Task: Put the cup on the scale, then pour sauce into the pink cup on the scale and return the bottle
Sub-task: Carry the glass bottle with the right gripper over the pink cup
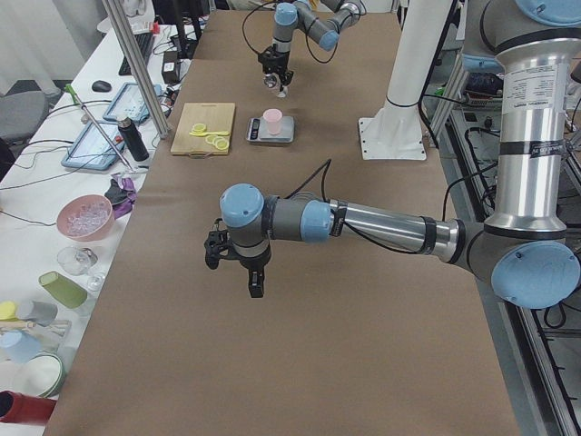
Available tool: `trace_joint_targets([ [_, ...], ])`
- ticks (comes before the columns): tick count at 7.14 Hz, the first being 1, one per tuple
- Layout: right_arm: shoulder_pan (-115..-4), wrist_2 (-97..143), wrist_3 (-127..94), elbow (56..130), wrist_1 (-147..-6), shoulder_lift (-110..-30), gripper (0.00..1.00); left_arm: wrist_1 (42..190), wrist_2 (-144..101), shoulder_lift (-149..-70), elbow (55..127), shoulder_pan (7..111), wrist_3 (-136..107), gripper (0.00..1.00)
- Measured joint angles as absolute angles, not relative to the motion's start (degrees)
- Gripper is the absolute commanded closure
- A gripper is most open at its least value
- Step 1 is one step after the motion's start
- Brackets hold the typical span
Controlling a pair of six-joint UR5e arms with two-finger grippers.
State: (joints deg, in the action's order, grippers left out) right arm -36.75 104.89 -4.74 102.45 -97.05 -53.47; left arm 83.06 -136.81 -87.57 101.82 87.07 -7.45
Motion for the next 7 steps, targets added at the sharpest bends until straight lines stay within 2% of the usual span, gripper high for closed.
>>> trace_joint_targets([
  [4,-35.6,102.1,-4.7,96.2,-102.0,-46.0,1.00,83.1,-138.0,-87.4,101.6,88.7,-5.8,0.04],
  [7,-34.9,100.7,-4.7,94.8,-105.5,-44.2,1.00,83.1,-138.0,-87.4,100.7,89.8,-3.1,0.03],
])
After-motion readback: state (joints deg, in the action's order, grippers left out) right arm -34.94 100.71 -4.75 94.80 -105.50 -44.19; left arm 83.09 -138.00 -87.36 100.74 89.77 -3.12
